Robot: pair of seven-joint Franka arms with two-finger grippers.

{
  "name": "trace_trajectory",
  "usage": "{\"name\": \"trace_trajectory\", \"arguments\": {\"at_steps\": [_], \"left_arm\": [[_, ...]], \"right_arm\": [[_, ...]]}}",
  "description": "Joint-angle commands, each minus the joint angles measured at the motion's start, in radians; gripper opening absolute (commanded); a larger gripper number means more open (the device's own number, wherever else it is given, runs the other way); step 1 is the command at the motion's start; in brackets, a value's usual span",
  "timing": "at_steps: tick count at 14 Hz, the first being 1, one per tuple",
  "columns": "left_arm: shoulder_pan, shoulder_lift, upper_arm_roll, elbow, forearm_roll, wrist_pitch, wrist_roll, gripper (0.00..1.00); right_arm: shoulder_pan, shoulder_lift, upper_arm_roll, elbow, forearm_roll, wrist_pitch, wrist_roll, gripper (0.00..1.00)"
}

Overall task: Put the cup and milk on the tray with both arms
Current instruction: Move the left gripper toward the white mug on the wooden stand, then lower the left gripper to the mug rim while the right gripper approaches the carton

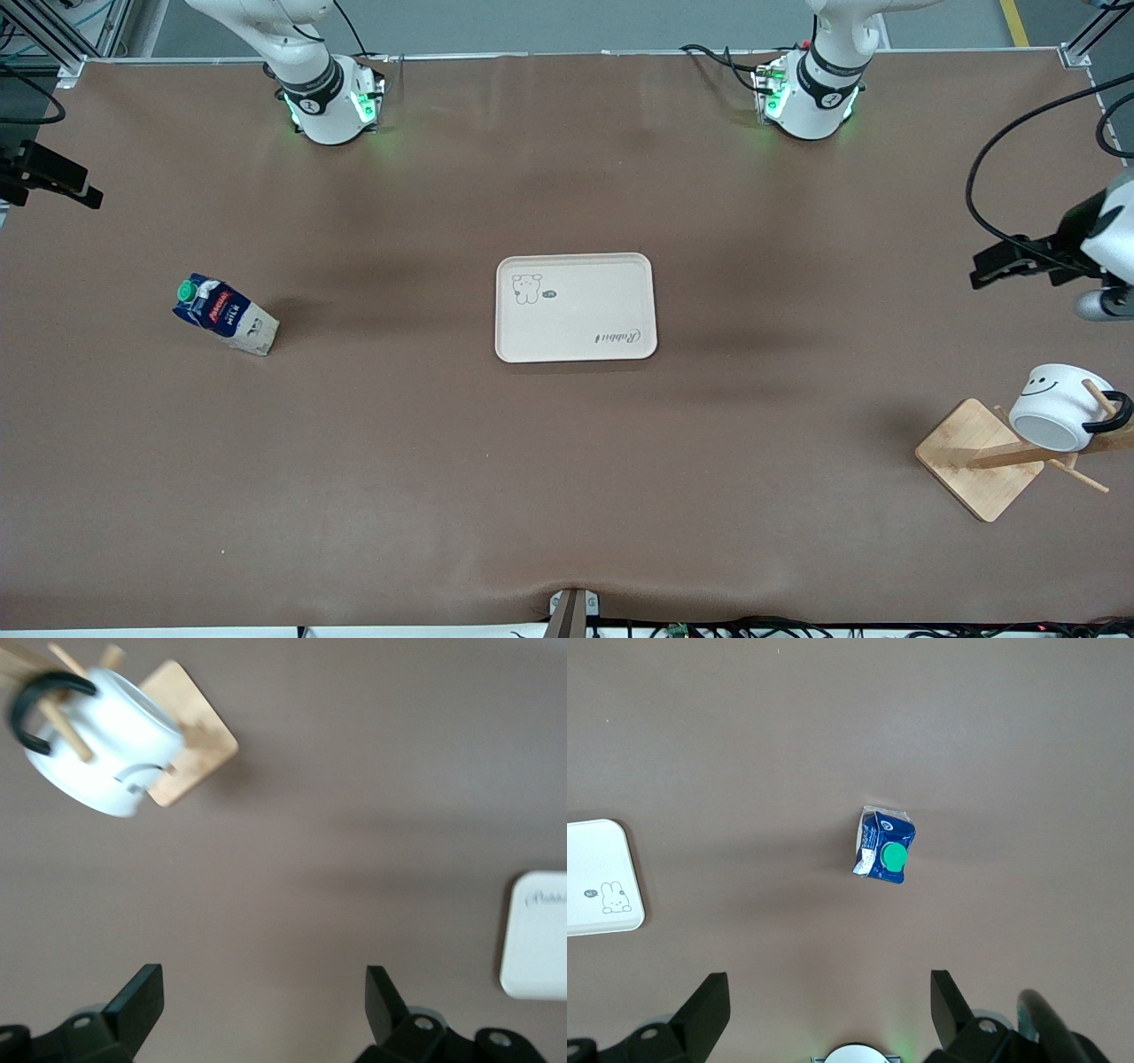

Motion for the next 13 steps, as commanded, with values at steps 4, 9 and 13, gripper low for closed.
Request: {"name": "trace_trajectory", "arguments": {"at_steps": [4,9,13], "left_arm": [[0.149,-0.024,-0.007,-0.055,-0.114,0.214,0.046,1.0],[0.186,-0.041,-0.007,-0.222,-0.181,0.397,0.193,1.0],[0.235,-0.07,-0.009,-0.377,-0.25,0.583,0.369,1.0]], "right_arm": [[-0.021,0.011,0.009,0.022,0.015,-0.014,-0.011,1.0],[-0.022,0.012,0.009,0.022,0.015,-0.012,-0.011,1.0],[-0.024,0.014,0.009,0.022,0.015,-0.012,-0.011,1.0]]}}
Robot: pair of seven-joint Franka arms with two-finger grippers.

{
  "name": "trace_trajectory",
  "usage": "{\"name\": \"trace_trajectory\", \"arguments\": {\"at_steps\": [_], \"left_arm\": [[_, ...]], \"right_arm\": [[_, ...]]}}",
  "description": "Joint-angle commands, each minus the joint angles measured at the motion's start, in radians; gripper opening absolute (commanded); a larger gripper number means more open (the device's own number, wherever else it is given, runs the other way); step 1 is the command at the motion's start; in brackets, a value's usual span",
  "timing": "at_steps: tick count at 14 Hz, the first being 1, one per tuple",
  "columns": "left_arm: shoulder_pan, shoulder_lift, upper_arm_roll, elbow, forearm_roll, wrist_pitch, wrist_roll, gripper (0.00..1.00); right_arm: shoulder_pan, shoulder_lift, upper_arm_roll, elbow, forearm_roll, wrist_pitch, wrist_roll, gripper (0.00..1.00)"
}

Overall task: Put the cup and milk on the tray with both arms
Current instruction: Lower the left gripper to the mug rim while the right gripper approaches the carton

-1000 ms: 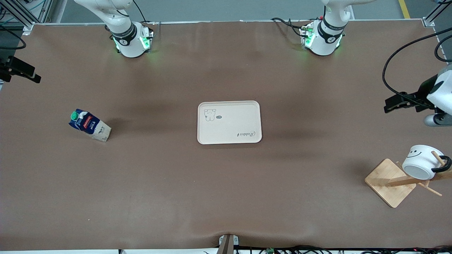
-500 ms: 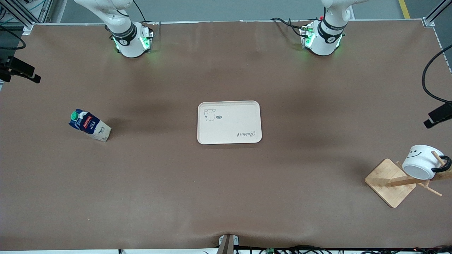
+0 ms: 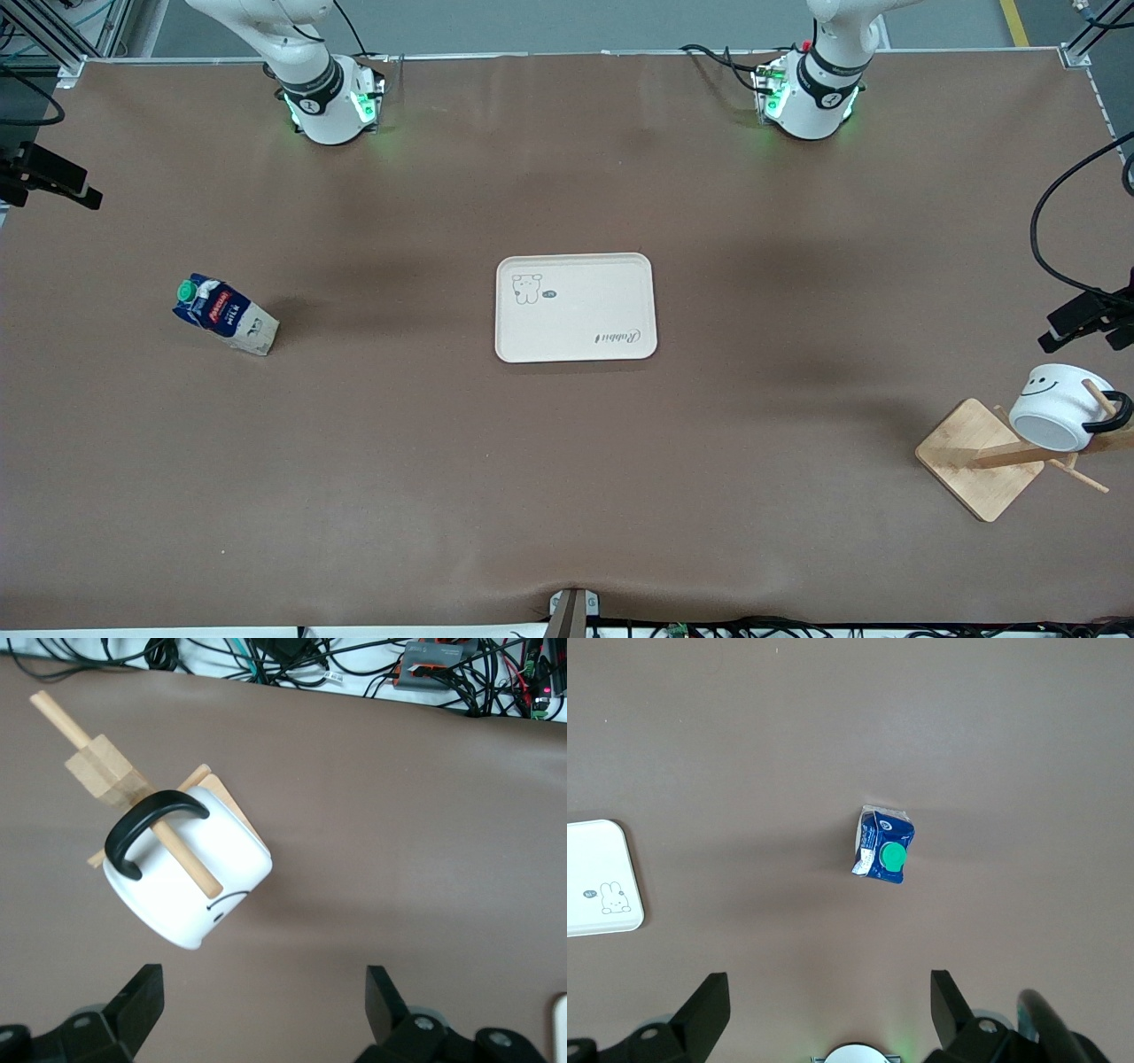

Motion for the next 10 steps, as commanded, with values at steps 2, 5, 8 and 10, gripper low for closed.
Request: {"name": "trace_trajectory", "arguments": {"at_steps": [2,5,8,10], "left_arm": [[0.075,-0.042,-0.007,-0.121,-0.163,0.093,0.257,1.0],[0.1,-0.03,-0.007,-0.124,-0.207,0.097,0.348,1.0],[0.117,-0.028,-0.007,-0.138,-0.212,0.098,0.377,1.0],[0.129,-0.006,-0.006,-0.138,-0.294,0.1,0.444,1.0]], "right_arm": [[-0.021,0.063,0.012,0.012,0.015,-0.023,-0.023,1.0],[-0.025,0.083,0.009,0.022,0.035,-0.063,-0.063,1.0],[-0.033,0.085,0.009,0.022,0.035,-0.063,-0.062,1.0],[-0.034,0.091,0.009,0.022,0.035,-0.063,-0.059,1.0]]}}
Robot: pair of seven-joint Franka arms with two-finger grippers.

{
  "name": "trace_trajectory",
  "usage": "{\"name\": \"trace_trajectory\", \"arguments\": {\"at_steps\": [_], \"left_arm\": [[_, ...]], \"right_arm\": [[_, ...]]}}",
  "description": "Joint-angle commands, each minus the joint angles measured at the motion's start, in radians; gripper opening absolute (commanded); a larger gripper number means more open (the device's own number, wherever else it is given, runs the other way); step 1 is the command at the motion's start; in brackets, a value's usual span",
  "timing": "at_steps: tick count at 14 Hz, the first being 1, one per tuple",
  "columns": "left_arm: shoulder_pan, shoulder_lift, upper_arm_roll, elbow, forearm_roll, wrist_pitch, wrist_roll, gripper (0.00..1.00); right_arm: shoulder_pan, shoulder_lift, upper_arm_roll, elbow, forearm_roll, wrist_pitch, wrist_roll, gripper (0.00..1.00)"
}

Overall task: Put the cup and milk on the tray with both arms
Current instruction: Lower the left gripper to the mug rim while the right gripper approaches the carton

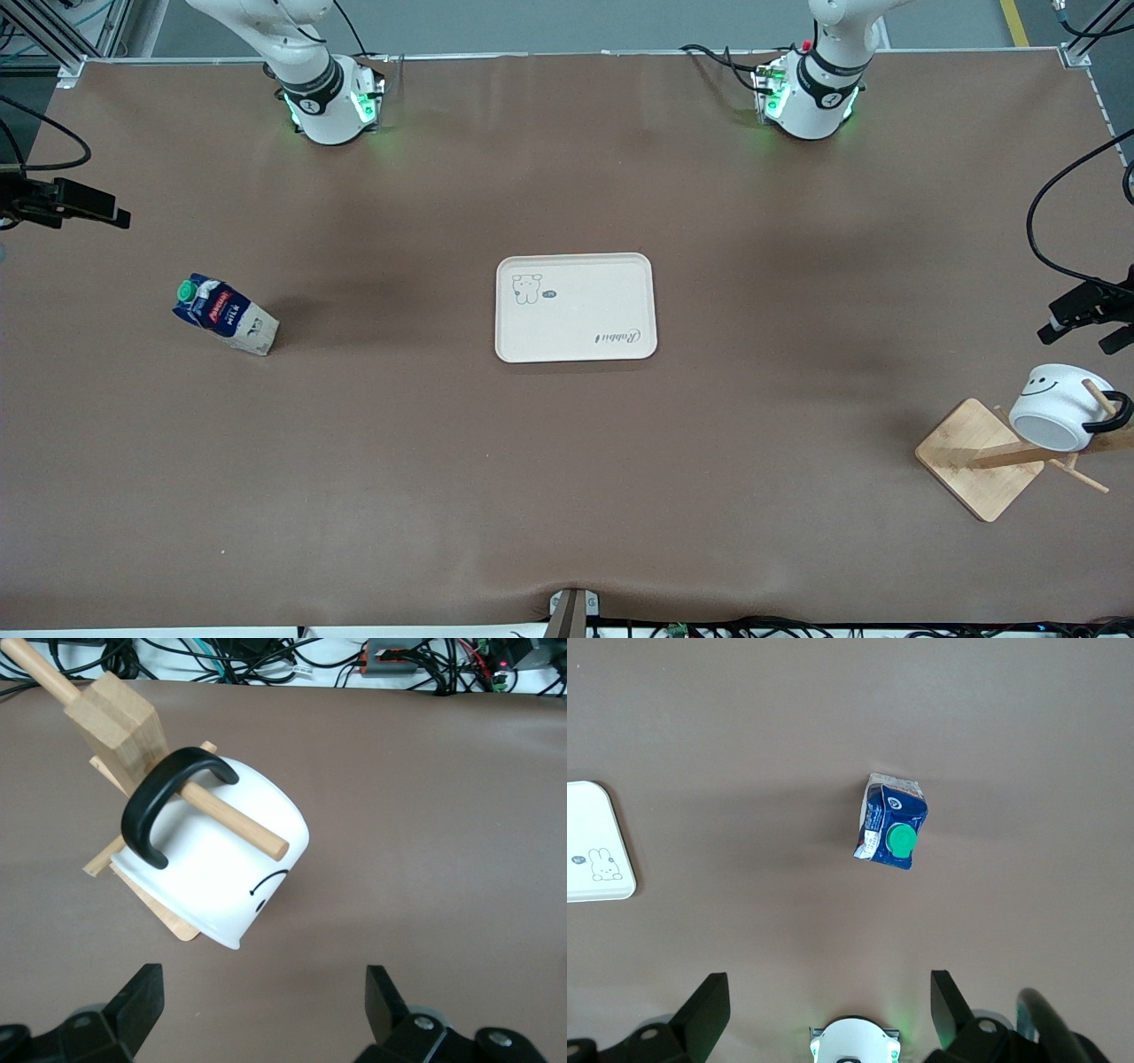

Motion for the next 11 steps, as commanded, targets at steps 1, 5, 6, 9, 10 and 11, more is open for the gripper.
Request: {"name": "trace_trajectory", "arguments": {"at_steps": [1,5,6,9,10,11], "left_arm": [[0.037,0.016,-0.007,-0.016,-0.114,0.019,0.104,1.0],[0.042,0.072,-0.008,-0.004,-0.141,0.065,0.175,1.0],[0.042,0.088,-0.008,-0.004,-0.161,0.09,0.21,1.0],[0.036,0.12,-0.011,0.016,-0.196,0.11,0.224,1.0],[0.031,0.126,-0.013,0.025,-0.196,0.11,0.224,1.0],[0.03,0.132,-0.013,0.034,-0.196,0.11,0.224,1.0]], "right_arm": [[-0.022,0.007,0.01,0.015,0.02,-0.02,-0.016,1.0],[-0.025,0.115,0.012,0.025,0.022,-0.036,-0.031,1.0],[-0.028,0.116,0.012,0.027,0.026,-0.046,-0.03,1.0],[-0.022,0.117,0.012,0.035,0.028,-0.153,-0.028,1.0],[-0.022,0.122,0.012,0.035,0.028,-0.188,-0.027,1.0],[-0.022,0.128,0.012,0.032,0.028,-0.213,-0.024,1.0]]}}
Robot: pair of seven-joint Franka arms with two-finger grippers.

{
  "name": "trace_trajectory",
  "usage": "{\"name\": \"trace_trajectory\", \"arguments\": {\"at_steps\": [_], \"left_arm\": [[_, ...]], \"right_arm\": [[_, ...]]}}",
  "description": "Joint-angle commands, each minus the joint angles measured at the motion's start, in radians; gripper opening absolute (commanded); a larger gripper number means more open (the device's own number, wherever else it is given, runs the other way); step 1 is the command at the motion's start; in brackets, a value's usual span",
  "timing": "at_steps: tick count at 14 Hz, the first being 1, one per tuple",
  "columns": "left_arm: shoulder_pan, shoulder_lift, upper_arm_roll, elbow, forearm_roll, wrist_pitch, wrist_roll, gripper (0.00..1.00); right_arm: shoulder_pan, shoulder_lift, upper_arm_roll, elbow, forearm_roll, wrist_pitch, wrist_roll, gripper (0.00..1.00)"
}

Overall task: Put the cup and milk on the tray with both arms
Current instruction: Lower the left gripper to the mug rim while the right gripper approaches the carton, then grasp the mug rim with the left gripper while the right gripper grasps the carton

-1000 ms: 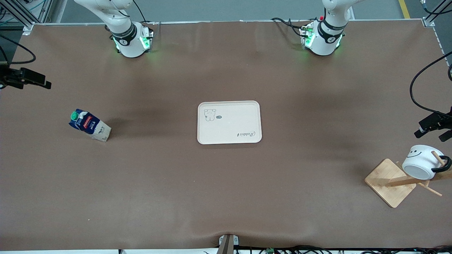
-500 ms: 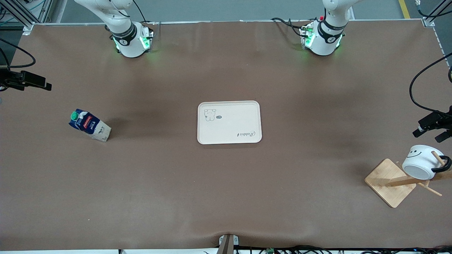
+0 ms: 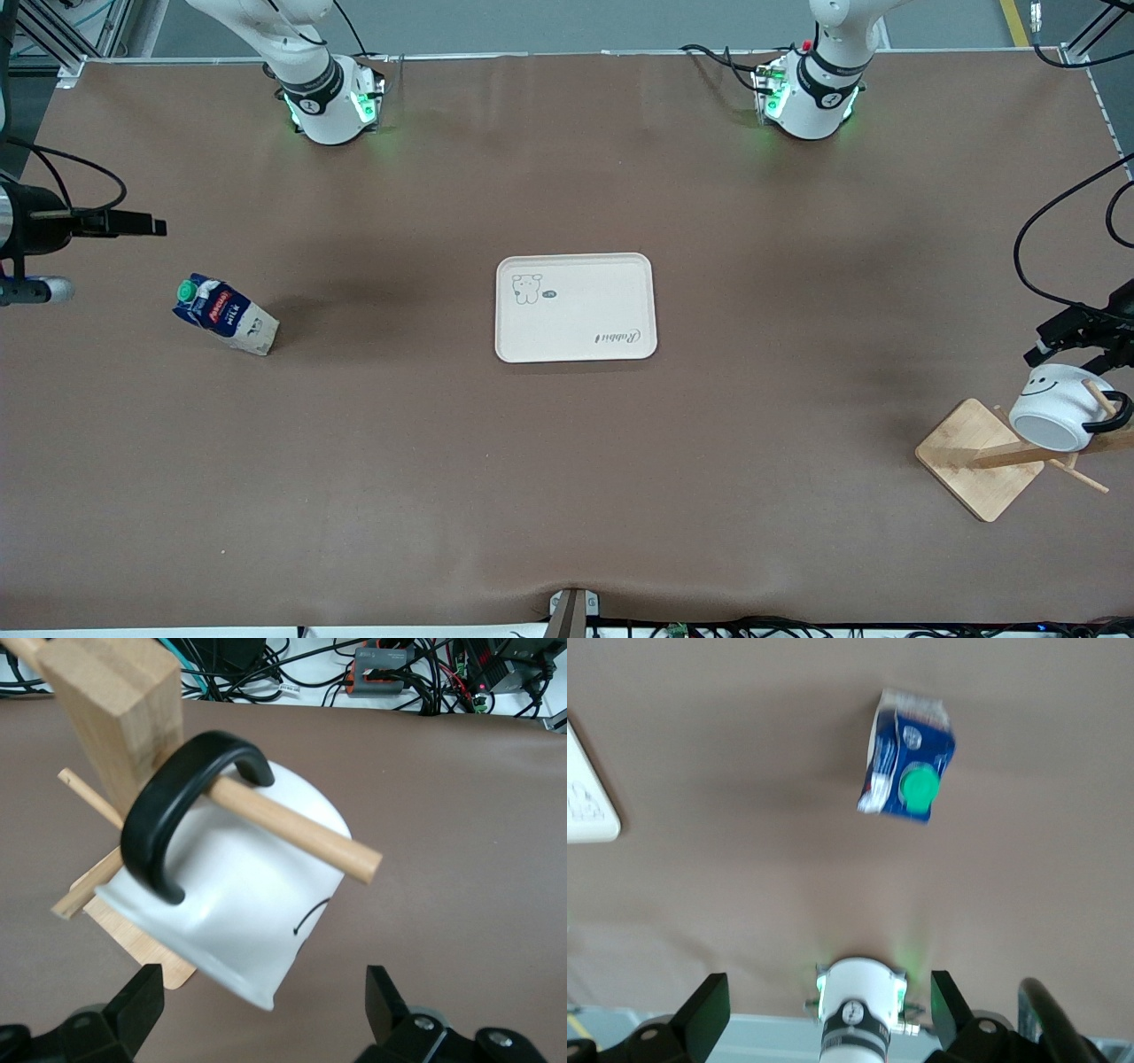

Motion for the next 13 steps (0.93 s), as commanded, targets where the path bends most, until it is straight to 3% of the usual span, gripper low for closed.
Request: {"name": "trace_trajectory", "arguments": {"at_steps": [1,5,9,13], "left_arm": [[-0.004,0.019,-0.007,0.037,-0.023,0.007,0.018,1.0],[-0.007,0.022,-0.019,0.049,-0.021,0.007,0.02,0.81],[-0.013,0.022,-0.02,0.059,-0.02,0.007,0.02,0.69],[-0.017,0.02,-0.02,0.059,-0.015,0.006,0.023,0.57]], "right_arm": [[-0.017,0.017,0.011,0.016,0.016,-0.063,-0.007,1.0],[-0.025,0.051,0.011,0.013,0.013,-0.077,-0.007,1.0],[-0.04,0.176,0.009,0.078,-0.018,-0.06,-0.004,1.0],[-0.04,0.178,0.009,0.085,-0.028,-0.001,-0.002,1.0]]}}
